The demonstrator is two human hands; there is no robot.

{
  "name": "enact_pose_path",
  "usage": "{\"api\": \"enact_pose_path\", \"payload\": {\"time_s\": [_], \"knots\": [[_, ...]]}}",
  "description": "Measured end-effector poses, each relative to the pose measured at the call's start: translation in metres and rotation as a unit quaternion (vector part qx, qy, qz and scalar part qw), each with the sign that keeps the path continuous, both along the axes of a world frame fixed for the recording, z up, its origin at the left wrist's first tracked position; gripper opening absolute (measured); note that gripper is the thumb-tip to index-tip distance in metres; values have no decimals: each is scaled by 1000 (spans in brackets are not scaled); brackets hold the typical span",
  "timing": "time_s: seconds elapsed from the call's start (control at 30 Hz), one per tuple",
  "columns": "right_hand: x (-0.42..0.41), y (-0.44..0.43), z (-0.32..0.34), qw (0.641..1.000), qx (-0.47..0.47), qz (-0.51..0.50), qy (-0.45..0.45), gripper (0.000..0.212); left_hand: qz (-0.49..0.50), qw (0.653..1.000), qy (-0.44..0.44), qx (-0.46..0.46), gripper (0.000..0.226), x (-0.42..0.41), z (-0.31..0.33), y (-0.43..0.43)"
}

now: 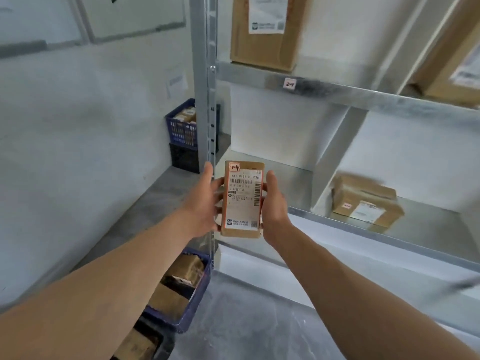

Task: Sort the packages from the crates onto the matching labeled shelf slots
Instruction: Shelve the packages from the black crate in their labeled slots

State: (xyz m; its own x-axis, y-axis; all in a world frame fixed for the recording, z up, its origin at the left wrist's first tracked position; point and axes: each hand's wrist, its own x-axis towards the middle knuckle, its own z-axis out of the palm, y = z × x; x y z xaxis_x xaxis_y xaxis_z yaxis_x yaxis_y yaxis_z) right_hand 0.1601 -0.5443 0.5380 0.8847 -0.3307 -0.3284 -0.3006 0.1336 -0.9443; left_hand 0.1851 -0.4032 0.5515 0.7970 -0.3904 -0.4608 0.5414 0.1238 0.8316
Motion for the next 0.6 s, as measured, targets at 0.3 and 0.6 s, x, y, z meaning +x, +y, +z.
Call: {"api": "enact_pose_path", "payload": {"time_s": [0.3, 0.6], "knots": [[-47, -122, 28, 993, 25, -107, -34, 86, -99, 992, -42, 60, 81, -12, 28, -135], [-101, -185, 35, 972, 28, -233, -31, 87, -230, 971, -36, 56, 82, -26, 30, -220]]}}
